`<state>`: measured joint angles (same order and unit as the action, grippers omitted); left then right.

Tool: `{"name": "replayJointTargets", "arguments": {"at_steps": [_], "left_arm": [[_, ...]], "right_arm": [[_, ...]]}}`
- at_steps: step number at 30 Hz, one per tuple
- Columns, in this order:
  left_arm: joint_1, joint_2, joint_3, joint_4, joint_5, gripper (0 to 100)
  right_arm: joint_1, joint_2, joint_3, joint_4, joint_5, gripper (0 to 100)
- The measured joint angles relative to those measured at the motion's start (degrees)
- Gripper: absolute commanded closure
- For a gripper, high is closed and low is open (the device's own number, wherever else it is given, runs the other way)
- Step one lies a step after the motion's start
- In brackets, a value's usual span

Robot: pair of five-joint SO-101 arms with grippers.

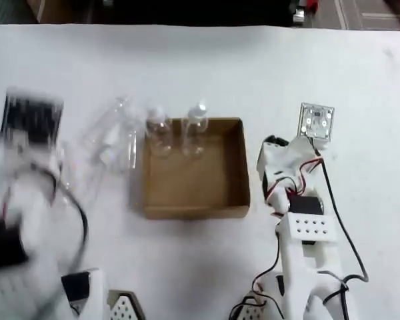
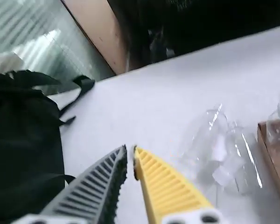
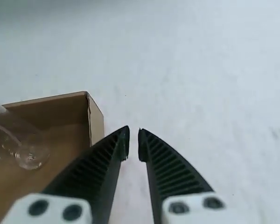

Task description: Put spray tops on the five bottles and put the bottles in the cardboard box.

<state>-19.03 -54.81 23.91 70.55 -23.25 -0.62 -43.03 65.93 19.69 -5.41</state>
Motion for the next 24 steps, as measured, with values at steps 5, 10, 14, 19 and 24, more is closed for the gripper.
{"name": "replayJointTargets", "arguments": {"at_steps": [5, 10, 14, 19, 24], "left_arm": [[-0.1, 26.2, -18.0, 9.8, -3.2, 96], [-0.2, 45.5, -24.9, 10.3, -4.7, 90], [1.2, 58.0, -25.8, 8.0, -5.4, 76], [2.7, 67.7, -27.1, -0.9, -1.9, 77], [3.1, 72.7, -30.7, -7.6, 2.4, 77]], "right_arm": [[0.1, 0.0, 0.0, 0.0, 0.0, 98.1], [0.0, 0.0, 0.0, 0.0, 0.0, 98.1], [0.0, 0.0, 0.5, -0.4, 0.0, 98.1], [0.0, 0.1, 2.6, -3.6, 0.0, 98.1], [0.0, 0.0, 3.3, -5.8, 0.0, 98.1]]}}
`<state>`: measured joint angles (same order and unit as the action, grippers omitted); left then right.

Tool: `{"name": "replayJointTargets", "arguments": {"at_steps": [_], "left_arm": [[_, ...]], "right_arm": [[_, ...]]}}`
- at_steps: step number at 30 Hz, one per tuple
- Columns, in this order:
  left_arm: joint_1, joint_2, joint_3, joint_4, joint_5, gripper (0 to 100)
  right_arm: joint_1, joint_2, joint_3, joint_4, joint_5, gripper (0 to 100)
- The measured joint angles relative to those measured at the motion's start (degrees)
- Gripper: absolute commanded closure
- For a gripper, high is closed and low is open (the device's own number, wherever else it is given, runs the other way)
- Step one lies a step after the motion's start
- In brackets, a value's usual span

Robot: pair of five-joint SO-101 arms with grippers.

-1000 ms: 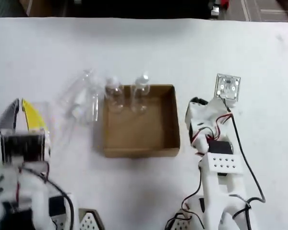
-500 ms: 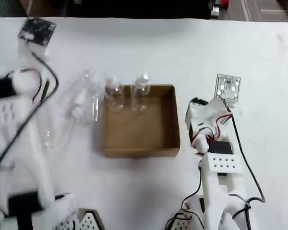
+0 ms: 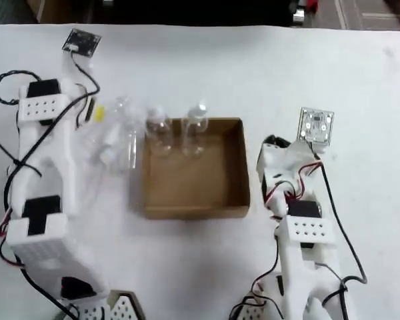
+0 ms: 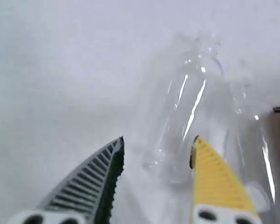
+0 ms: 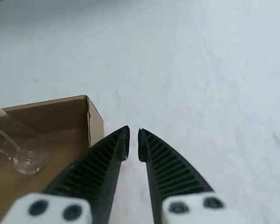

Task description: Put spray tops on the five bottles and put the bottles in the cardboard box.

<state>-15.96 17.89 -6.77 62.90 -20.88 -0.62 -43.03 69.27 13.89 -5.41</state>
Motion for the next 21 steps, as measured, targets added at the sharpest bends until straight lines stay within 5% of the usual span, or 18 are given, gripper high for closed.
{"name": "replayJointTargets", "arguments": {"at_steps": [15, 21], "left_arm": [[2.0, 19.0, -13.9, -5.2, 1.3, 77], [2.1, 25.0, -22.9, 1.1, -2.5, 77]], "right_arm": [[0.0, 0.0, 0.0, -0.2, 0.0, 98.1], [-1.9, 0.0, 0.0, -0.2, 3.1, 98.1]]}}
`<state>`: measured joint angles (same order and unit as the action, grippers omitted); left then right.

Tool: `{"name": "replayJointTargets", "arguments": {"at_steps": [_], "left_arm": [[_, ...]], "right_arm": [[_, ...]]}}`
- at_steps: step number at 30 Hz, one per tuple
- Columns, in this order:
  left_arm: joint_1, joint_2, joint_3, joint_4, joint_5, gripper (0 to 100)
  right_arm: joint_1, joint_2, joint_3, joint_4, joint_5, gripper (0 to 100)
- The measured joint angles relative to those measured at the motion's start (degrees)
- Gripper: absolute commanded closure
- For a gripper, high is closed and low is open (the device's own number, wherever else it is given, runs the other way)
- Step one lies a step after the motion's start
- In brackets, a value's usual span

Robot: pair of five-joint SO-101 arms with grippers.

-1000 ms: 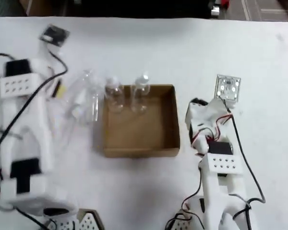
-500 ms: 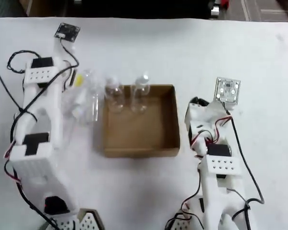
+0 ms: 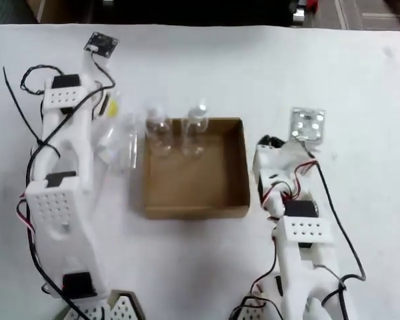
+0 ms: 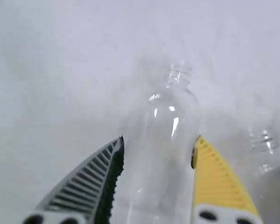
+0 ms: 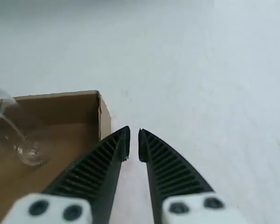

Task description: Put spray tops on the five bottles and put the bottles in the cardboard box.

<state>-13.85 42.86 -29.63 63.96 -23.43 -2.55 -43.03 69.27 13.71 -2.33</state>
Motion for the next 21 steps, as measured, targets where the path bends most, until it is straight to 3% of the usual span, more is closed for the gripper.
{"name": "replayJointTargets", "arguments": {"at_steps": [21], "left_arm": [[-0.1, 21.4, -36.4, 23.2, -3.0, 74]], "right_arm": [[-1.6, 0.0, 0.0, 0.0, 3.3, 98.1]]}}
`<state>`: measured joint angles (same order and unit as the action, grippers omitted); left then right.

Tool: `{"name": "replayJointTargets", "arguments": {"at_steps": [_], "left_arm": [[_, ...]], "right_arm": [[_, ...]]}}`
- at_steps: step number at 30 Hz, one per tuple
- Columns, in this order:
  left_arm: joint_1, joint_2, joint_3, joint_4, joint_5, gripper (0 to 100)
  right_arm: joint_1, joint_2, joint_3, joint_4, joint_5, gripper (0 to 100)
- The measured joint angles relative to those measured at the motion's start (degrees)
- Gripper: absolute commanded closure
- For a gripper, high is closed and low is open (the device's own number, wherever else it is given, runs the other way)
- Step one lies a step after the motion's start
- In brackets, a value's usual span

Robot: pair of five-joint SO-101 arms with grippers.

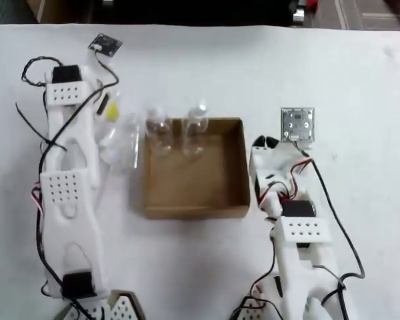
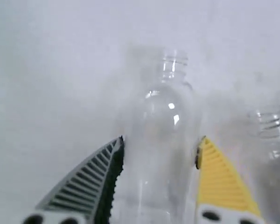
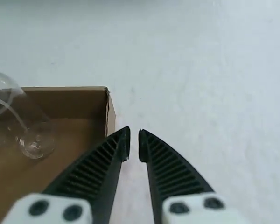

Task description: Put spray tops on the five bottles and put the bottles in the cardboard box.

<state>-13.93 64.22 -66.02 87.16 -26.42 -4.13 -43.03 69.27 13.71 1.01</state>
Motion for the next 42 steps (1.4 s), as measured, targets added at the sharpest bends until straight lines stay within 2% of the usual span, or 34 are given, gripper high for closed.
{"name": "replayJointTargets", "arguments": {"at_steps": [6, 13, 18, 22, 24, 28, 32, 37, 42], "left_arm": [[-0.2, 6.1, -7.8, 5.1, 0.0, 75], [-1.1, 9.5, -17.1, 10.8, 0.1, 90], [-2.4, 9.5, -25.6, 14.4, 0.1, 91], [-4.0, 8.8, -26.3, 14.8, 0.5, 91], [-4.9, 6.4, -26.3, 14.8, 3.3, 91], [-7.7, -3.3, -25.7, 14.8, 7.8, 91], [-10.2, -16.4, -18.6, 14.8, 9.9, 91], [-10.4, -38.4, 0.6, 14.8, 10.3, 91], [-6.8, -64.0, 20.7, 14.8, 9.6, 91]], "right_arm": [[0.0, 0.0, 0.0, 0.0, 0.0, 98.1], [0.0, 0.0, 0.0, 0.0, 0.1, 98.1], [0.0, 0.0, 0.0, 0.0, 0.1, 98.1], [-0.3, 0.0, 0.0, 0.0, 0.1, 98.1], [-0.4, 0.0, 0.0, 0.0, 0.1, 98.1], [-0.2, 0.0, 0.0, 0.0, 0.2, 98.1], [-0.4, 0.0, 0.0, 0.0, 0.2, 98.1], [-0.3, 0.0, 0.0, 0.0, 0.2, 98.1], [-0.3, 0.0, 0.2, 0.0, 0.2, 98.1]]}}
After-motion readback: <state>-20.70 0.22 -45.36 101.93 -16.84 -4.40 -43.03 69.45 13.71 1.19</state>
